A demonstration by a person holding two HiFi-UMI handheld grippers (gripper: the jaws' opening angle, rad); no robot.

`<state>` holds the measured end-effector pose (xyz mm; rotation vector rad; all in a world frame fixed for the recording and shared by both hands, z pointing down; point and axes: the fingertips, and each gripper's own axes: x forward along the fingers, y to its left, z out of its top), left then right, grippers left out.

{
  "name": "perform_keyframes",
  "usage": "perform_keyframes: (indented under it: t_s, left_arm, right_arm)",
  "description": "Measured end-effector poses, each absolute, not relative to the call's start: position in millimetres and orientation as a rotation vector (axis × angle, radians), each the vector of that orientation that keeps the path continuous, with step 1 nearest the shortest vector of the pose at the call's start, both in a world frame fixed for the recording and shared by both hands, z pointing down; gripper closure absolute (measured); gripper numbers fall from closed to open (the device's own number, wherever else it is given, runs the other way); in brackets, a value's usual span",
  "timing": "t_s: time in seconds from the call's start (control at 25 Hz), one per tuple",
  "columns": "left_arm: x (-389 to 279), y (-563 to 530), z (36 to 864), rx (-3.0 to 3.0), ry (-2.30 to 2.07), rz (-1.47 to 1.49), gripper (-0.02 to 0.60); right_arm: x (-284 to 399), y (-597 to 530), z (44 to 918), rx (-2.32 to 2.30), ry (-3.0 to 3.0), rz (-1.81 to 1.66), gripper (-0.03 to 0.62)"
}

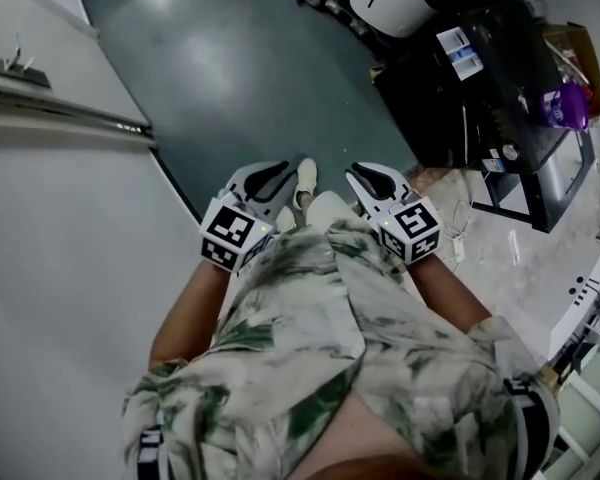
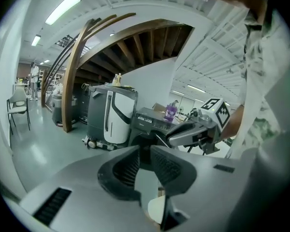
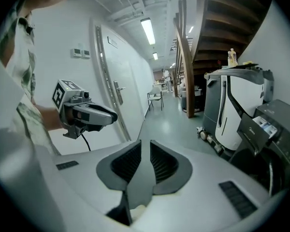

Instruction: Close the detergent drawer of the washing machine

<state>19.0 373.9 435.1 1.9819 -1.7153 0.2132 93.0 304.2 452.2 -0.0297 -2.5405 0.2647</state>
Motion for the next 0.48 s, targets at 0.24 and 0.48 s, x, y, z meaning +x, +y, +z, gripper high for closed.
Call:
perform_keyframes:
  t_s: [0.24, 0.48]
  left_arm:
    - [-29, 292, 440, 2.018, -1.65, 0.252, 0.502]
    - [-59, 194, 425, 2.097, -1.531, 0.355, 0.502]
  right_arm:
    - [49, 228, 464, 0.056, -2.556, 0.319, 0.52]
    - [11, 133, 458, 0.153, -2.584, 0.356, 0.522]
